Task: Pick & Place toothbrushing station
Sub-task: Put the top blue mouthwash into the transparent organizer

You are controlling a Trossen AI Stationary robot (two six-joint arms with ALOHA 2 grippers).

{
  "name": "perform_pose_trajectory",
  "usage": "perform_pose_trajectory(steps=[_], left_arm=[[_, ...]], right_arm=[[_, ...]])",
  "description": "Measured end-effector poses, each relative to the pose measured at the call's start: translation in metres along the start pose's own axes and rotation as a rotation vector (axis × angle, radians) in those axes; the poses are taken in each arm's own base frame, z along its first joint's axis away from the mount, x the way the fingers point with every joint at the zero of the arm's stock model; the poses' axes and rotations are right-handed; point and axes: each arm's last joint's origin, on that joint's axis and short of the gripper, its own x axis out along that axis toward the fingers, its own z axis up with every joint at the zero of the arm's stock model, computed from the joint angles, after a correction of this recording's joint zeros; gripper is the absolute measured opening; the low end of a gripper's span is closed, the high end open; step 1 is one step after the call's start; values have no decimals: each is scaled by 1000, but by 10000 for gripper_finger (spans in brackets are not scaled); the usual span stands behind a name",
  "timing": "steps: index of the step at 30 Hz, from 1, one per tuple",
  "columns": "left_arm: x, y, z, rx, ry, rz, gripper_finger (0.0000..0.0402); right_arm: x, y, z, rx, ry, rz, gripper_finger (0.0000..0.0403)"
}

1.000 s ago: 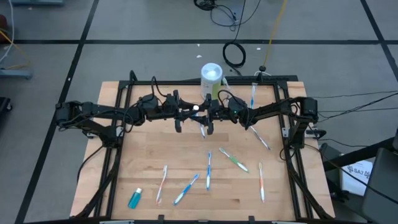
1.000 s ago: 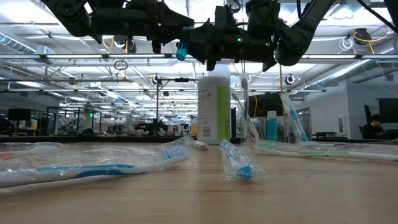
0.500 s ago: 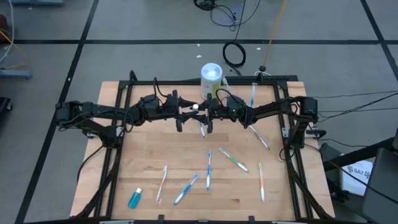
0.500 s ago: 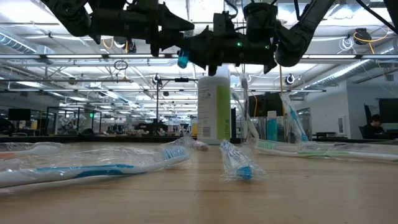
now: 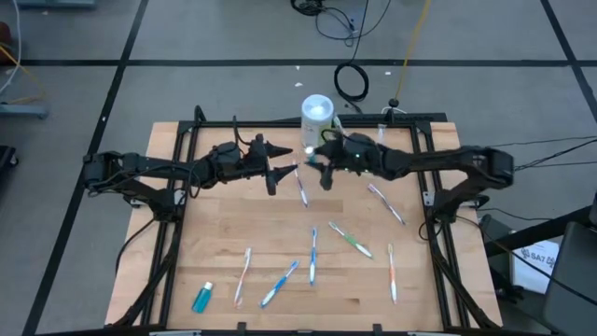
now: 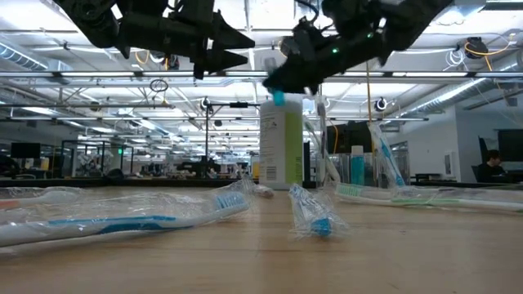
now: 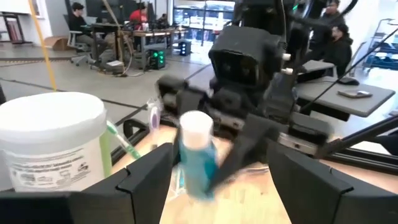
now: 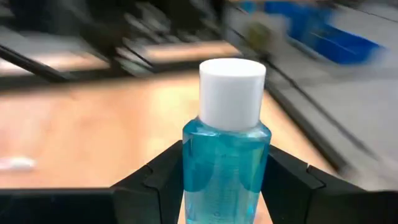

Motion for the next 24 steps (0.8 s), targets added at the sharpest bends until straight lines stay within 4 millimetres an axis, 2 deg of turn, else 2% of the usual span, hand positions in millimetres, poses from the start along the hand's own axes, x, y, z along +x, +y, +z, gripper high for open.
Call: perform_pose_trajectory(steps=[5, 9, 14, 17, 20, 24], left_arm=[[0, 0, -1, 0, 14, 2, 269], [0, 0, -2, -1, 23, 3, 269], [0, 0, -2, -3, 23, 3, 269], [0, 0, -2, -3, 24, 3, 269], [0, 0, -2, -3, 23, 3, 269], [0, 0, -2, -8, 16, 2, 269]], right_arm=[[-35, -2, 3, -24, 151, -355, 171], [-61, -1, -8, -13, 172, -545, 171], [-81, -5, -33, 73, 111, -611, 171], [-87, -6, -61, 164, 55, -618, 171], [-92, -5, -90, 130, -1, -613, 171], [-103, -6, -102, 114, -180, -611, 171]])
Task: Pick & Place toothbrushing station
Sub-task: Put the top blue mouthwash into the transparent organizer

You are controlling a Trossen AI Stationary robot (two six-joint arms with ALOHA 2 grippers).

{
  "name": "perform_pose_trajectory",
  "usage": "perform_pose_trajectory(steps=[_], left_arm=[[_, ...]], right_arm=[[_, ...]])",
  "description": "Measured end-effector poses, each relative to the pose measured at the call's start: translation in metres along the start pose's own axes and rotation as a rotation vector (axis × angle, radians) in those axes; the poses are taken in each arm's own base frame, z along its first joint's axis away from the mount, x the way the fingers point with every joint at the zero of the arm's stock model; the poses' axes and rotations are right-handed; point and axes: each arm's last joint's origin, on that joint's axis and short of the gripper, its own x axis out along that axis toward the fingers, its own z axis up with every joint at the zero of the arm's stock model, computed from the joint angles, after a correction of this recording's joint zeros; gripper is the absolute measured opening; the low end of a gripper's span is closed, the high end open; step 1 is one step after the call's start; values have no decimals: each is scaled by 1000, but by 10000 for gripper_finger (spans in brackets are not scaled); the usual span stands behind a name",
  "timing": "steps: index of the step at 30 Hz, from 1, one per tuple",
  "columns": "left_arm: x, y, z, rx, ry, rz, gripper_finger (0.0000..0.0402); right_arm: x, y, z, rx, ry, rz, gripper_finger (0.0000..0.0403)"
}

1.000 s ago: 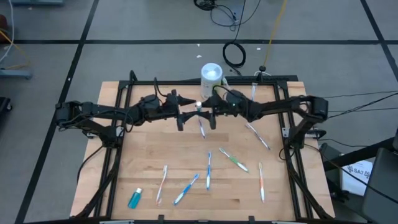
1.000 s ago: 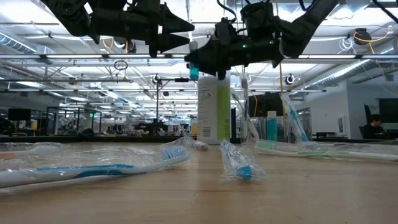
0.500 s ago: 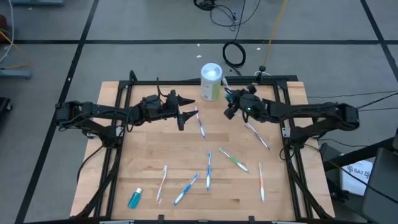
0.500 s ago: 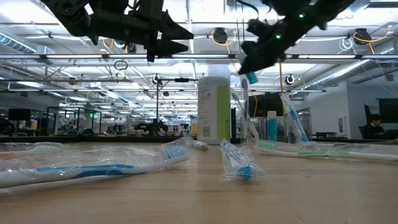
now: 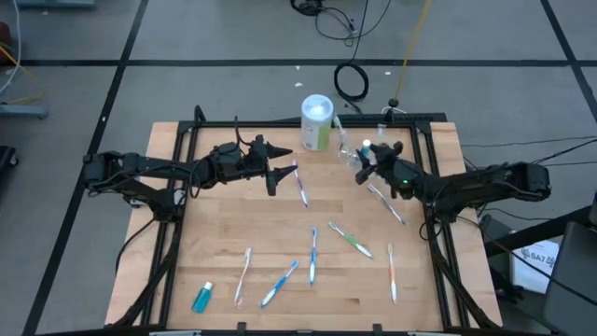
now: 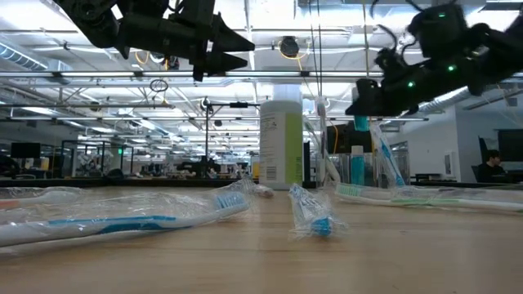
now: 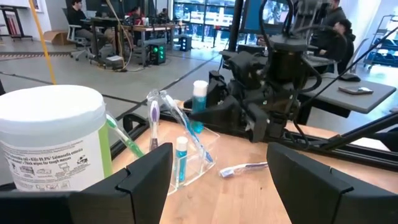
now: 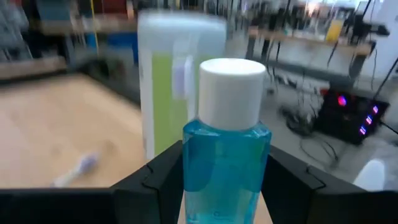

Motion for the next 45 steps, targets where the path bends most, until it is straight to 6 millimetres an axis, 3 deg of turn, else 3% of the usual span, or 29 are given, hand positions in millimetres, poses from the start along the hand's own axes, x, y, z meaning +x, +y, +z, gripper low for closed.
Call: perform_pose_trajectory(steps=[6, 25, 33, 45], left_arm=[[0, 0, 2, 2, -24, -1, 269], [0, 0, 6, 53, -62, 0, 269], [0, 0, 6, 54, -61, 1, 269], [0, 1, 4, 55, -45, 1, 269]], right_arm=[[-6, -6, -13, 12, 1, -6, 171], [13, -13, -46, 31, 158, -103, 171], [12, -14, -53, -7, 196, -97, 171], [15, -13, -44, -19, 140, -97, 171]])
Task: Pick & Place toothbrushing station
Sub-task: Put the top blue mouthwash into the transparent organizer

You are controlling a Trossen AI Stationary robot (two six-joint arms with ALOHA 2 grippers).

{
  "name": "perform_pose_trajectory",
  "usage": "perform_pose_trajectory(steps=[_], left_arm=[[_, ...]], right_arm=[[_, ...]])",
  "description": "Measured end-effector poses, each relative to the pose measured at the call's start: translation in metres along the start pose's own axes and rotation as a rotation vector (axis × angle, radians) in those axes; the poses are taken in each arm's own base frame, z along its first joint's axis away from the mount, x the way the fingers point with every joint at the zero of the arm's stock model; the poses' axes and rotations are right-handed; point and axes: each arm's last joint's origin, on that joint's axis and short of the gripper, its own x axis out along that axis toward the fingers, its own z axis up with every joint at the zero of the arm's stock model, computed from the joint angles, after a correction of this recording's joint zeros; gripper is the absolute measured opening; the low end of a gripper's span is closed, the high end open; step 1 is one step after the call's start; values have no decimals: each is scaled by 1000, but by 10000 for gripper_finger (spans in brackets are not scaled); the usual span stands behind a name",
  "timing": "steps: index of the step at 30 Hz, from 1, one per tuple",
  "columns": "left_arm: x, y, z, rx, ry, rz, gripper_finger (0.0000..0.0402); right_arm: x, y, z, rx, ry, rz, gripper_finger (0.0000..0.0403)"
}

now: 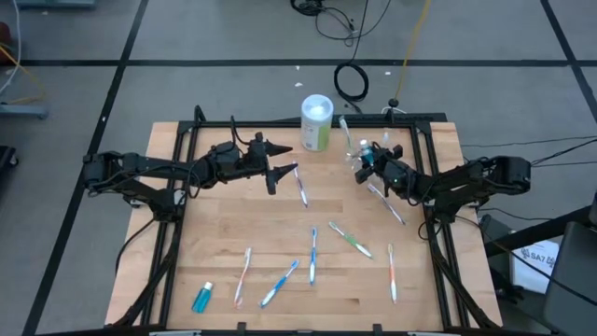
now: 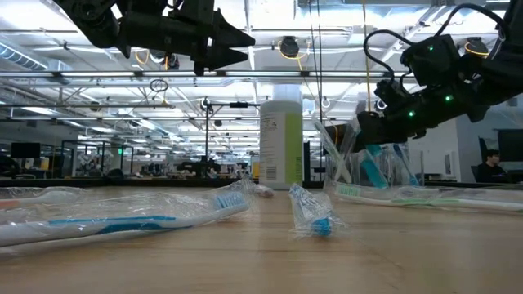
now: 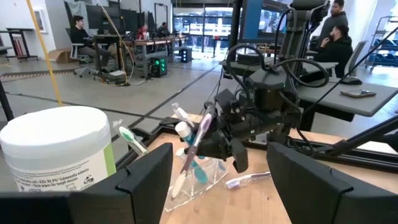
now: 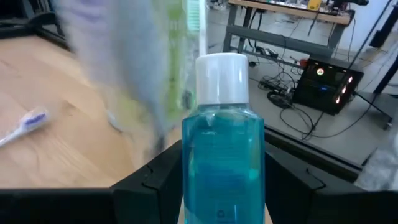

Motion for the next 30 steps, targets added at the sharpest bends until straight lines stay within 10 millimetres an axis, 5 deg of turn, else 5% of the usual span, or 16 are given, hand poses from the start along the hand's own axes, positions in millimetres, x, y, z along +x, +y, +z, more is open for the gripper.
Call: perform_pose_trajectory(steps=[22, 30], left_arm=[[0, 0, 0, -5, -1, 0, 269], [0, 0, 0, -5, 0, -1, 269]], right_arm=[[4, -6, -6, 23, 65, 28, 237], [1, -4, 15, 3, -95, 50, 236]])
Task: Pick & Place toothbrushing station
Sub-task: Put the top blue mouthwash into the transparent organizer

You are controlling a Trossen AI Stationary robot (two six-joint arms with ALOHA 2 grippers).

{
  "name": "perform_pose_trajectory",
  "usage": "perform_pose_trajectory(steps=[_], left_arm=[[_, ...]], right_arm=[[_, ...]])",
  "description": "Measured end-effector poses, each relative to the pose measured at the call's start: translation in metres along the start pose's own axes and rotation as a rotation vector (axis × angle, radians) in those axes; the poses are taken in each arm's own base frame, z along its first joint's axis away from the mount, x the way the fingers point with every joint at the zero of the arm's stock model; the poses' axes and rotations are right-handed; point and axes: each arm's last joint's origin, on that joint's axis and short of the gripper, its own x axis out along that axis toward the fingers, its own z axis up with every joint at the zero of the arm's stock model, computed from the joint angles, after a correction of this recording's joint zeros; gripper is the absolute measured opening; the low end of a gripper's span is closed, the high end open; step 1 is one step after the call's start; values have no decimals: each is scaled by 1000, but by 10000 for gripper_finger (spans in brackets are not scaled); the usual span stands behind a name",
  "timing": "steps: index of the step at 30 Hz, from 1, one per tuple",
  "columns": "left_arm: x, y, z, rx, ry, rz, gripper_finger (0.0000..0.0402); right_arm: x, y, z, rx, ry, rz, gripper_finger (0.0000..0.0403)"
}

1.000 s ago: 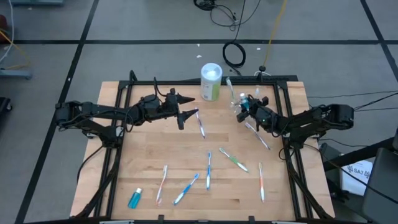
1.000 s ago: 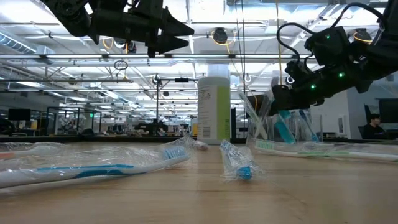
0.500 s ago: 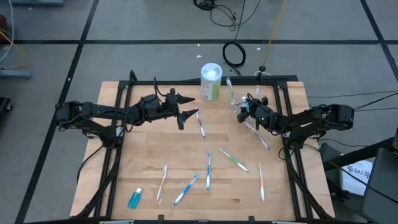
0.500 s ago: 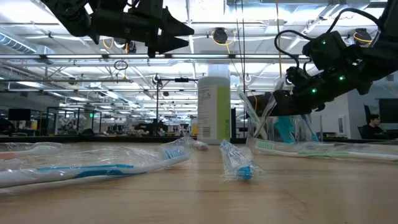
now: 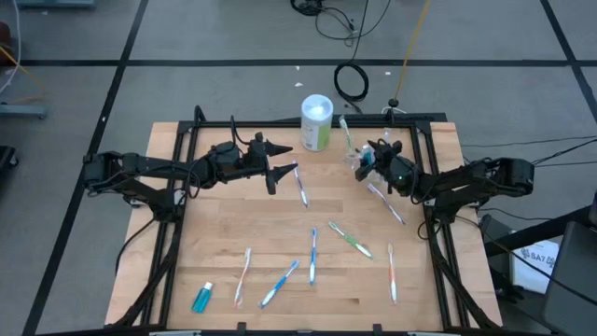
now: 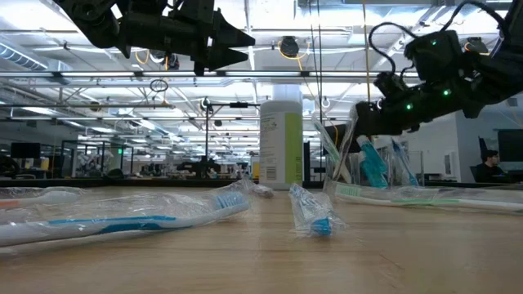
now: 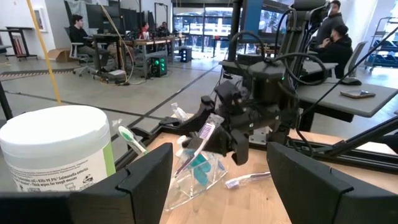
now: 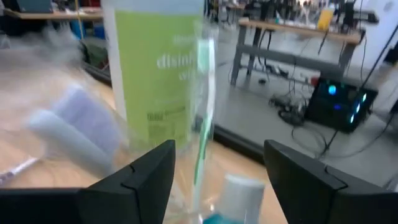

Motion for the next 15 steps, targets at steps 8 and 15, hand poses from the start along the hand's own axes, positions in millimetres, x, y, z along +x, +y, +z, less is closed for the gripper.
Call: perform_pose_trajectory(steps=[8, 15], left_arm=[[0, 0, 0, 3, 3, 0, 269], [-1, 3, -3, 11, 43, 10, 269]], right_arm=[[-9, -5, 22, 28, -92, 15, 231], [0, 2, 59, -79, 147, 48, 230]])
